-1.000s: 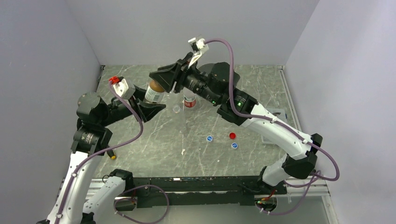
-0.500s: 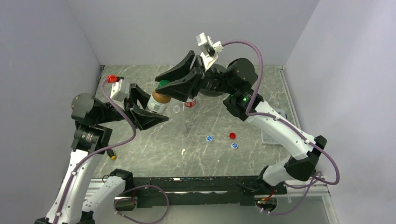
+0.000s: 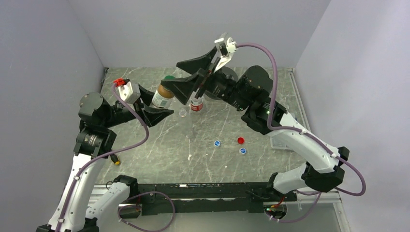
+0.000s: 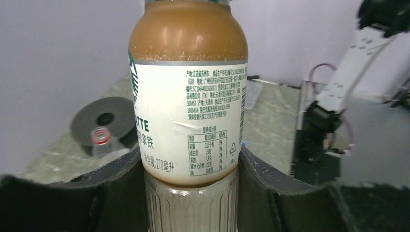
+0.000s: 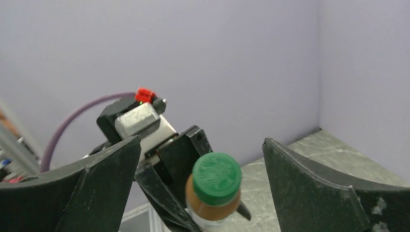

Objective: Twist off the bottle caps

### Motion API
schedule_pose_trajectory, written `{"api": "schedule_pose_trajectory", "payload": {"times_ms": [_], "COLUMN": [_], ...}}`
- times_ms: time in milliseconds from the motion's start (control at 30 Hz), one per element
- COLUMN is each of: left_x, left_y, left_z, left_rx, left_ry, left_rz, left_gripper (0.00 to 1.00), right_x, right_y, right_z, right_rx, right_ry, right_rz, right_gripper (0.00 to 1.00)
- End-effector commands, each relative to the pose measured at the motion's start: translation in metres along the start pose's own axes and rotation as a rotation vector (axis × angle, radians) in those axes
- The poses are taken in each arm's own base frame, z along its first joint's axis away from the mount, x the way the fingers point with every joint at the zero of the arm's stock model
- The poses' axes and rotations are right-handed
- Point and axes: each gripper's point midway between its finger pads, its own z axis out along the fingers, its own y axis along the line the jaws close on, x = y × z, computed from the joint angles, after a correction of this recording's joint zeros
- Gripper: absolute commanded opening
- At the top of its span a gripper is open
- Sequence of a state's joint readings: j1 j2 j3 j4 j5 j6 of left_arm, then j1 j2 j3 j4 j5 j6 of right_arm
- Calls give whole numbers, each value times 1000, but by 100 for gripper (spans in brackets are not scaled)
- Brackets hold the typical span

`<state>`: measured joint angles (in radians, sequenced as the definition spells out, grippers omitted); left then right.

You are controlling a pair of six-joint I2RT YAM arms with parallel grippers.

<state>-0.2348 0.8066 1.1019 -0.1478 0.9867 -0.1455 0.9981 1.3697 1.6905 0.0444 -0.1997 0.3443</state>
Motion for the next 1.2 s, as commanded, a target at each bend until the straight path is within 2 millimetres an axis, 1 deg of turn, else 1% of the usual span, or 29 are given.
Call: {"api": "schedule_pose_trajectory", "payload": {"times_ms": [0,67,100,200,300,367,533,700,800,833,900,967,1033,1133,1167], "left_x": [-6,-7,-6,-4,-4,-4,-4,-3,-2,-2,-3,-4,-4,-8,-8], "left_y": [28,35,39,45,43,43,45,48,49,49,48,47,46,36,32], "left_z": [-8,-9,-10,-11,-12,-13,-15,-15,-15,-15,-15,-15,-14,-11,-10], "left_rx": [-151,-189,-206,-234,-228,-234,-251,-266,-270,-271,-268,-264,-255,-213,-187], "left_ry": [5,4,7,17,15,14,18,24,26,26,24,22,20,4,-3], "left_rz": [209,244,254,265,272,278,282,279,277,276,273,267,250,205,192], "left_gripper": [0,0,0,0,0,0,0,0,0,0,0,0,0,0,0], "right_x": [-31,-17,-6,9,16,17,17,24,33,34,36,33,25,8,8], "right_y": [-30,-47,-52,-59,-63,-60,-47,-41,-40,-40,-40,-40,-39,-28,-21], "right_z": [-5,1,5,12,16,20,28,35,39,40,41,39,37,34,30], "right_rx": [360,467,493,525,544,525,448,405,396,392,387,388,378,251,179], "right_ry": [-39,21,50,70,72,65,41,48,68,72,77,72,61,39,45], "right_rz": [-33,-22,-21,1,17,31,73,105,119,124,127,120,104,72,61], "right_gripper": [100,100,100,98,95,91,77,64,54,50,36,22,11,5,5]}}
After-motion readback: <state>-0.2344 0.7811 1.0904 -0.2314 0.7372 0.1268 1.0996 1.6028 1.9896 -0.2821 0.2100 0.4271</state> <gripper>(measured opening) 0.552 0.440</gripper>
